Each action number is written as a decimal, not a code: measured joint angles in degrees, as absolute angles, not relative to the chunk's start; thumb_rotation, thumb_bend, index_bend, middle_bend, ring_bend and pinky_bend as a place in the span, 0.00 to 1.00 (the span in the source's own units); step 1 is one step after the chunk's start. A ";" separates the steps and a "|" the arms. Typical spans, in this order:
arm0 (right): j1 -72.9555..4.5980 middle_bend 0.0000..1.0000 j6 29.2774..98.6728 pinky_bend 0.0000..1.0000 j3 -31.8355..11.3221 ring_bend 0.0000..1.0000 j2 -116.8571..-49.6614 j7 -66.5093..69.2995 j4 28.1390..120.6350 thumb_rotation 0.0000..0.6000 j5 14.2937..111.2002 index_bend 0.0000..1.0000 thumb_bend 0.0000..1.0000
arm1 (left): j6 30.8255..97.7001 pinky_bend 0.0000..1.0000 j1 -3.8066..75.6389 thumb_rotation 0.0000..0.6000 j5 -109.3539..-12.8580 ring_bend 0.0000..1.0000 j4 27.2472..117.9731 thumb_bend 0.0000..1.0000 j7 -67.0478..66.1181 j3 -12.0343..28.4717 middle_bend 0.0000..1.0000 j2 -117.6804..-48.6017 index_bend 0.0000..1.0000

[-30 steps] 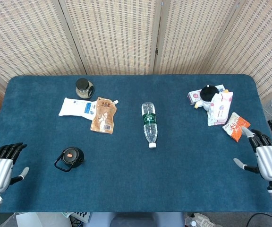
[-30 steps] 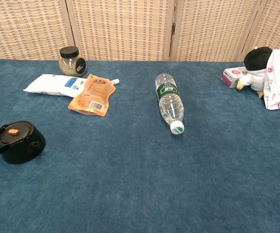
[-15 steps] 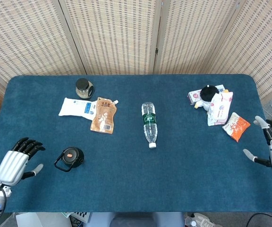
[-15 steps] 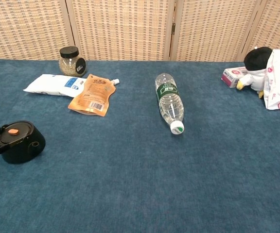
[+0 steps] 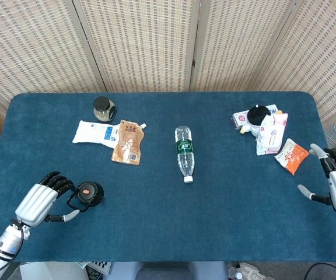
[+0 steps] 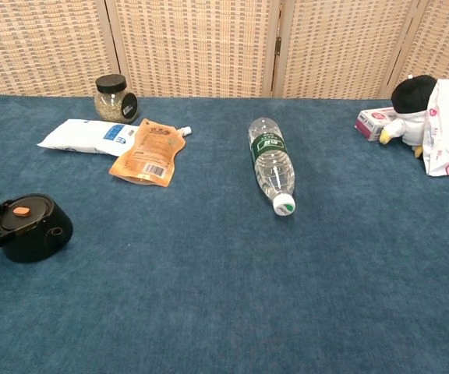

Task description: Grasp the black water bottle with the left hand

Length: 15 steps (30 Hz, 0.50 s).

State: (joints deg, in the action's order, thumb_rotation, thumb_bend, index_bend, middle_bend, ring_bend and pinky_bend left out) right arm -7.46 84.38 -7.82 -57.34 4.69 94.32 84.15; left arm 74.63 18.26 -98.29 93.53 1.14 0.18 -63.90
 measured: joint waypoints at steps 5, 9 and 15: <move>-7.43 0.24 84.64 0.20 -8.10 0.14 -57.33 5.42 94.17 1.00 83.86 0.10 0.17 | 72.17 0.09 19.60 0.30 -98.97 0.27 93.99 0.17 -0.86 -0.82 0.38 -65.08 0.41; -7.45 0.25 85.01 0.18 -8.49 0.14 -57.37 5.87 94.22 1.00 83.59 0.10 0.17 | 71.10 0.08 20.29 0.30 -99.00 0.32 94.07 0.16 -1.70 -1.31 0.42 -66.20 0.43; -7.71 0.25 84.19 0.12 -8.44 0.14 -57.18 5.80 94.46 1.00 83.22 0.10 0.17 | 70.58 0.01 20.81 0.30 -98.14 0.35 94.03 0.16 -2.79 -1.35 0.43 -67.52 0.43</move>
State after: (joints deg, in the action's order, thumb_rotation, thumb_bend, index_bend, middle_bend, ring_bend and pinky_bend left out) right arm -7.71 84.19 -8.44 -57.18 5.80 94.46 83.22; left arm 70.58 20.81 -98.14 94.03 -2.79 -1.35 -67.52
